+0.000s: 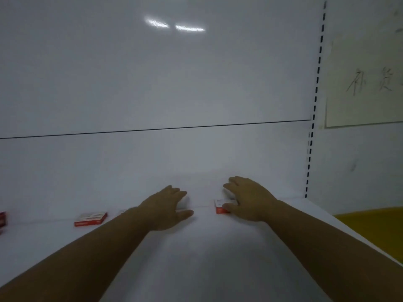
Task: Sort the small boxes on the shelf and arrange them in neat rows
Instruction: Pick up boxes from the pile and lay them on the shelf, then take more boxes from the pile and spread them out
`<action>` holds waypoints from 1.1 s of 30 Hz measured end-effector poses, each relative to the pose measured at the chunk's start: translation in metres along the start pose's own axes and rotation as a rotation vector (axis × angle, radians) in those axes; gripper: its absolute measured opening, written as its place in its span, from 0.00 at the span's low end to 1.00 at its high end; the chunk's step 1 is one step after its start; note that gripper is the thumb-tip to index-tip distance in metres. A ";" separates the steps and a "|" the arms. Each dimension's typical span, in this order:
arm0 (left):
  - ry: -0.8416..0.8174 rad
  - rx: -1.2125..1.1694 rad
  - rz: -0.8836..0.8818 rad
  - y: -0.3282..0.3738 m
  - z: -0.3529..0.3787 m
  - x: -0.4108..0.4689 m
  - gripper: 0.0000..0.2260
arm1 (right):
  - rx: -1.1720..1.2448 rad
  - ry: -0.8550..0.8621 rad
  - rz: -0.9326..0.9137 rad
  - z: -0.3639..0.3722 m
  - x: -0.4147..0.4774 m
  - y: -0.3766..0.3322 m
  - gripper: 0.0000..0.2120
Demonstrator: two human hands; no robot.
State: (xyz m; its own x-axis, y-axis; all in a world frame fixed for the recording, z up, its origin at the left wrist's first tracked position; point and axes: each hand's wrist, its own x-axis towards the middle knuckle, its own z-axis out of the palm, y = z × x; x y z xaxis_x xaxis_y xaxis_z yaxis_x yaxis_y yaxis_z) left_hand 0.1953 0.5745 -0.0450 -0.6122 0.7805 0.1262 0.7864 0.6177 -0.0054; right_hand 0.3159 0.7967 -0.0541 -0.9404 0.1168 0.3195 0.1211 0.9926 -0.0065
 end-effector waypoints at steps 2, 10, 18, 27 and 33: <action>-0.058 0.014 -0.052 -0.025 -0.014 -0.030 0.33 | -0.006 -0.050 -0.063 -0.002 0.005 -0.041 0.33; -0.037 -0.019 -0.215 -0.129 -0.033 -0.163 0.30 | -0.152 -0.098 -0.294 0.004 0.015 -0.206 0.31; -0.049 0.005 -0.355 -0.236 -0.048 -0.310 0.30 | -0.030 -0.135 -0.369 -0.002 0.013 -0.377 0.30; -0.091 -0.068 -0.430 -0.316 -0.053 -0.365 0.30 | 0.011 -0.207 -0.411 0.015 0.051 -0.474 0.30; -0.038 -0.024 -0.496 -0.370 -0.053 -0.366 0.29 | 0.064 -0.139 -0.506 0.037 0.110 -0.516 0.30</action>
State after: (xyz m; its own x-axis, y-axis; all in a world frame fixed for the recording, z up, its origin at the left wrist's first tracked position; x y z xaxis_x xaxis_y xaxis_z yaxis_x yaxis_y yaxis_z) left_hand 0.1323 0.0554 -0.0365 -0.9154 0.3962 0.0711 0.4008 0.9136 0.0686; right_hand 0.1380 0.2987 -0.0502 -0.9100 -0.3786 0.1688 -0.3744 0.9255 0.0571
